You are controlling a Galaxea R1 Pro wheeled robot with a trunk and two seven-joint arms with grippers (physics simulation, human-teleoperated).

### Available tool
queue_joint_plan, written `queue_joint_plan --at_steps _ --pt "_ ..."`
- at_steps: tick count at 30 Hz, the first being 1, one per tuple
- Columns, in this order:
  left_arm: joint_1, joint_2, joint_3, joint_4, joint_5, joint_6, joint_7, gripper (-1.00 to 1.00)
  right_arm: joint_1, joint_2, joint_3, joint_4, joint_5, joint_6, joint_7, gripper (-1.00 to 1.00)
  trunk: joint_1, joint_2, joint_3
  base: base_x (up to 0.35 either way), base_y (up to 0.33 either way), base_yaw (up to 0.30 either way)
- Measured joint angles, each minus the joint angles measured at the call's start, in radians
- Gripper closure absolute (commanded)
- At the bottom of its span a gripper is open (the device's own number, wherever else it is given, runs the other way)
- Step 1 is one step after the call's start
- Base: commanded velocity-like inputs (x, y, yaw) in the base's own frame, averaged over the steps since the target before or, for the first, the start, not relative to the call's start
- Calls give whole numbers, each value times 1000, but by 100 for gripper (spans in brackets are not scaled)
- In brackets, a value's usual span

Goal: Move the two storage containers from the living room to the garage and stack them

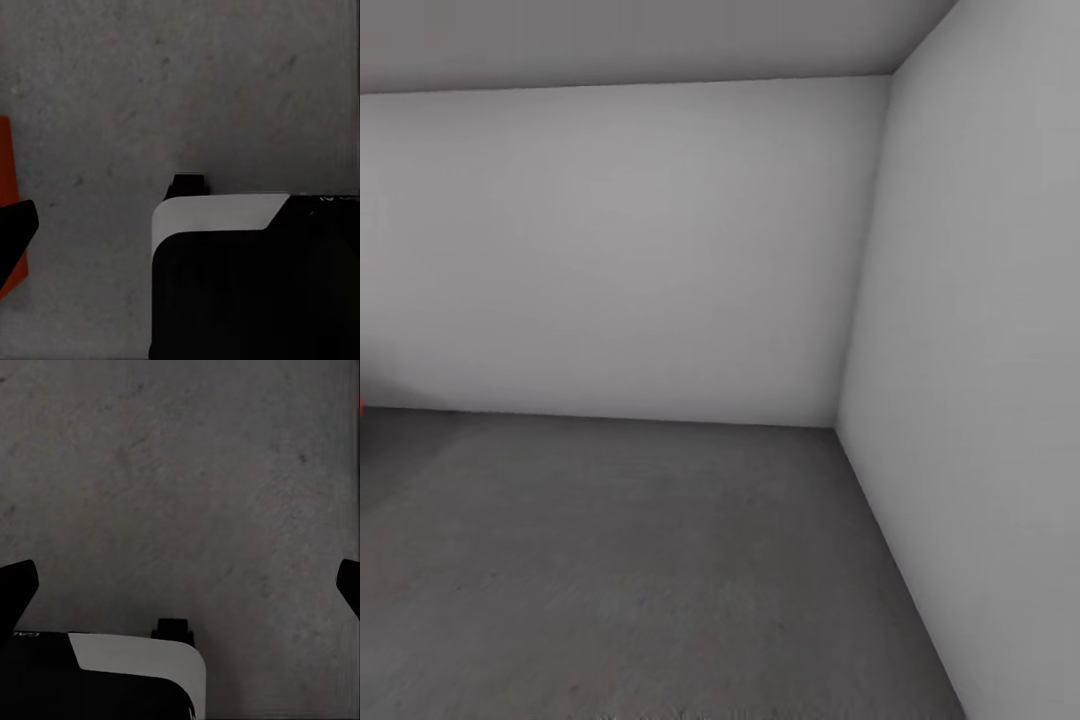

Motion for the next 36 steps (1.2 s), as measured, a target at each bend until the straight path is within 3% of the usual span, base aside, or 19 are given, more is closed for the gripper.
queue_joint_plan --at_steps 15,25,36 --pt "0 1 0 0 0 0 -1 -100 0 0 0 0 1 0 2 -100 0 0 22 -311 4 -193" --pt "0 1 0 0 0 0 0 -100 0 -1 0 0 0 0 1 -100 -1 0 36 -35 8 -187" --pt "0 2 1 0 0 0 0 -100 0 -2 0 -2 -1 1 -5 -100 -1 0 38 0 0 -19"
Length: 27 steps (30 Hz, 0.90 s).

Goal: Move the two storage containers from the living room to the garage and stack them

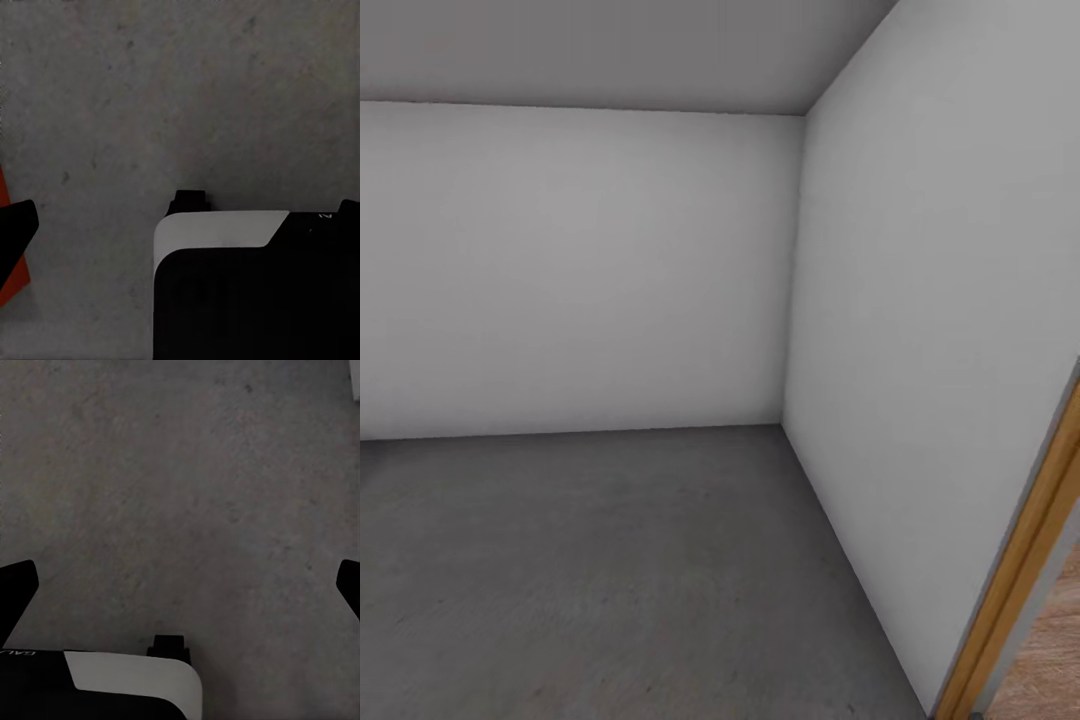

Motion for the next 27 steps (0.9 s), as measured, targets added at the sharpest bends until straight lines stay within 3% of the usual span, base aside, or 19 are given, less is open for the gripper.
queue_joint_plan --at_steps 27 --pt "0 1 -1 0 -2 0 1 -100 20 2 0 3 0 0 -1 -100 0 0 23 0 0 -223"
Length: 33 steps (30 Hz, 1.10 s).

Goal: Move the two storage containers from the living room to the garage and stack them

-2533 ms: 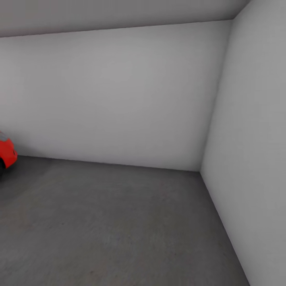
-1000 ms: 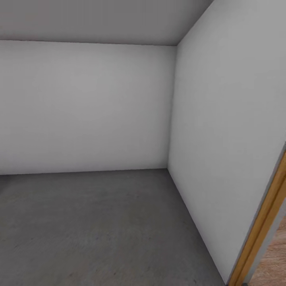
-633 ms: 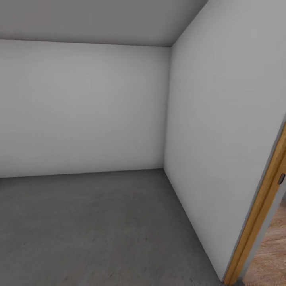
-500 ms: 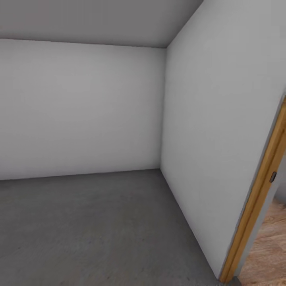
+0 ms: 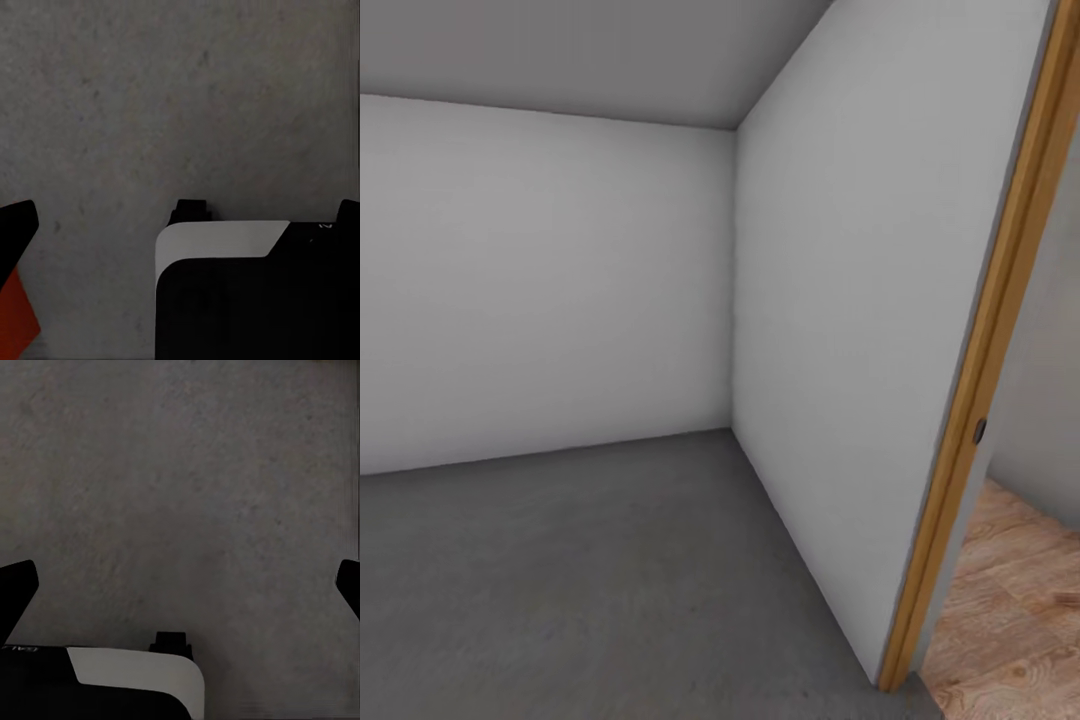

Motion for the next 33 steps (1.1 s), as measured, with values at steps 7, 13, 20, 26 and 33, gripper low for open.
queue_joint_plan --at_steps 7,13,20,26,33 --pt "0 3 0 0 -1 1 0 -100 0 0 0 0 1 0 0 -100 0 0 7 0 0 -239" --pt "1 11 -6 -3 -8 3 -1 -100 0 0 0 -1 1 0 0 -100 0 0 14 156 0 -239" --pt "1 8 -38 -4 -10 5 -2 -100 0 0 0 0 1 0 0 -100 -1 0 21 325 0 -239" --pt "1 7 -112 -6 -8 4 -2 -100 0 0 0 0 1 0 0 -100 -1 0 28 341 0 -239" --pt "1 7 -121 -7 -8 2 -2 -100 0 0 0 0 1 0 0 -100 -1 0 35 319 -58 -239"
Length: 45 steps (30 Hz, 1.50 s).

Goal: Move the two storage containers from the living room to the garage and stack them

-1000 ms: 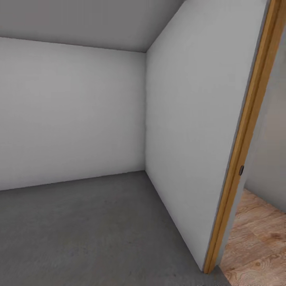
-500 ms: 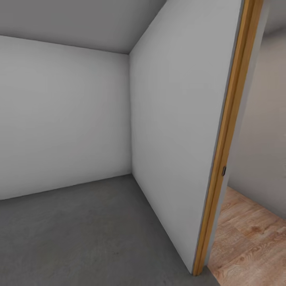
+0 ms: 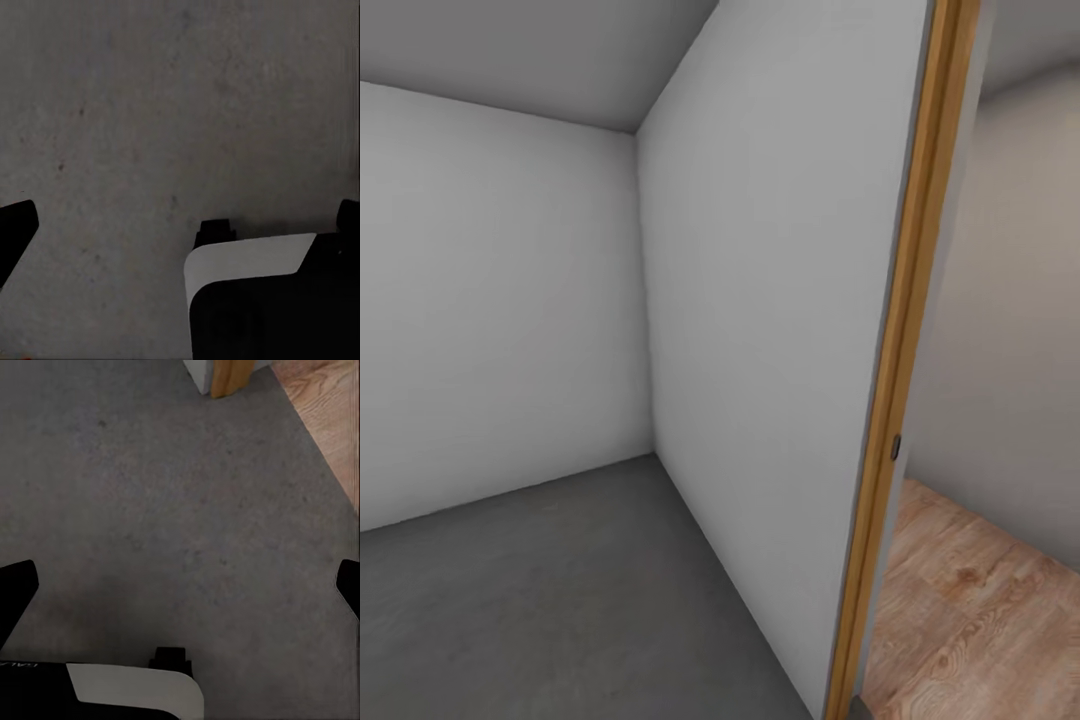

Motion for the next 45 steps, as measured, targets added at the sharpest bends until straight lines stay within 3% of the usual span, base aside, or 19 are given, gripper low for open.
queue_joint_plan --at_steps 11,26,45 --pt "0 6 1 -1 5 -15 2 -100 1 0 0 0 0 0 7 -100 1 0 12 65 -75 -225" --pt "0 5 1 -1 8 -17 2 -100 1 0 0 -1 0 0 7 -100 1 0 13 0 -1 -28" --pt "0 6 4 -4 8 -17 3 -100 2 0 -2 -1 0 0 13 -100 1 0 26 0 0 -259"
